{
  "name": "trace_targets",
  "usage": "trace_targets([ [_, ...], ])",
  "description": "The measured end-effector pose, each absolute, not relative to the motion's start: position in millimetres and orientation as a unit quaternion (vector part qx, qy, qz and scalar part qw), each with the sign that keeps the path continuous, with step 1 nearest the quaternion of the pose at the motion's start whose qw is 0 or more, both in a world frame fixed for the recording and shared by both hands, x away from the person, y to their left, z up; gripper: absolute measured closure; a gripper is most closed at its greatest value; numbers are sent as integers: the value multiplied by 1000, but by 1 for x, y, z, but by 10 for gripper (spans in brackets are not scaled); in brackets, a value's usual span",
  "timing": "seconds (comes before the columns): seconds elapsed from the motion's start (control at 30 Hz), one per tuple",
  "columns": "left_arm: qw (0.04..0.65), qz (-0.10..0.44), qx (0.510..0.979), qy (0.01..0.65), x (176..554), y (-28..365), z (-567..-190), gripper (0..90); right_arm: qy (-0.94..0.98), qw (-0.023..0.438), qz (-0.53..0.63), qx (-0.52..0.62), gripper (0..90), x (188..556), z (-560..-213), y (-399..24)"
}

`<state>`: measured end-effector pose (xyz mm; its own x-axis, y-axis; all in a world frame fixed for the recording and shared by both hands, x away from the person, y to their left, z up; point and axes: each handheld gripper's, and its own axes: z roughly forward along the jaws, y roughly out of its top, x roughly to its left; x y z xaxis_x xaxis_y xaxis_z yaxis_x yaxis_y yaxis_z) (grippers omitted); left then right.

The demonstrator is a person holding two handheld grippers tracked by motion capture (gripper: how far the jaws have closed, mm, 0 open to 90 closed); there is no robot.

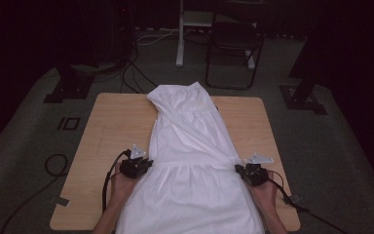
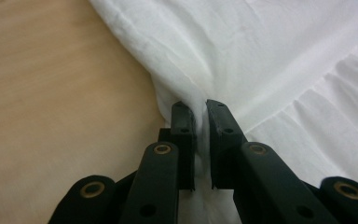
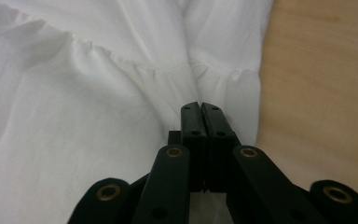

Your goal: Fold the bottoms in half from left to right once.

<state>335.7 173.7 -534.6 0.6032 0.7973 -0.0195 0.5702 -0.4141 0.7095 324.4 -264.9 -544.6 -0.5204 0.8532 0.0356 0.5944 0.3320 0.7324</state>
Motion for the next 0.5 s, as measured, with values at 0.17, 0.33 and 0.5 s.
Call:
trace_targets([
  [0.17, 352, 150, 840, 384, 300, 176, -536, 819, 795, 179, 360, 455, 883, 292, -545, -269],
  [0.33, 377, 130, 831, 388, 299, 182, -538, 642, 802, 182, 343, 454, 608, 285, -541, -267],
  [0.5, 393, 139, 817, 398, 311, 182, -536, 512, 797, 200, 365, 437, 474, 301, -525, -252],
])
